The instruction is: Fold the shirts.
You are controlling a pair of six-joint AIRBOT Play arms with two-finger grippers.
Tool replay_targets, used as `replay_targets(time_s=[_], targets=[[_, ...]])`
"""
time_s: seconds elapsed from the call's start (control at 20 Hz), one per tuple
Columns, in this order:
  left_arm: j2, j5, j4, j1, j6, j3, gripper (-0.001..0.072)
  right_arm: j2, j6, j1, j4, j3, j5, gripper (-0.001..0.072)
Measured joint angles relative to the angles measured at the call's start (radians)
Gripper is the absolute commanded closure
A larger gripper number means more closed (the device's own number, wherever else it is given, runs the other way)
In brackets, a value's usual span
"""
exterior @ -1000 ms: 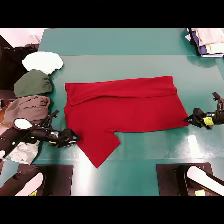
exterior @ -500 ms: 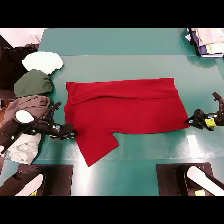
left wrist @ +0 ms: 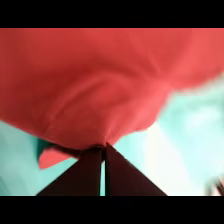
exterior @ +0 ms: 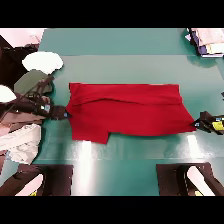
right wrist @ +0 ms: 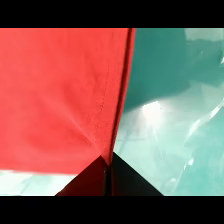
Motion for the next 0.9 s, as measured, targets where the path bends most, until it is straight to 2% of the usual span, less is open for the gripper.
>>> replay_targets(time_s=[0.4, 0.85, 0.9], targets=[[-0.151, 0.32, 0.062, 0.0, -0.038, 0.086, 0.0682, -0.223, 0.027, 0.116, 0.052, 0.217, -0.098, 0.0703], [-0.352, 0.527, 0.065, 0.0, -0.042, 0.231, 0.068, -0.515, 0.116, 0.276, 0.053, 0.453, -0.224, 0.0701], [-0.369, 0.542, 0.064, 0.0, -0.042, 0.245, 0.0506, -0.536, 0.122, 0.286, 0.054, 0.47, -0.24, 0.07]])
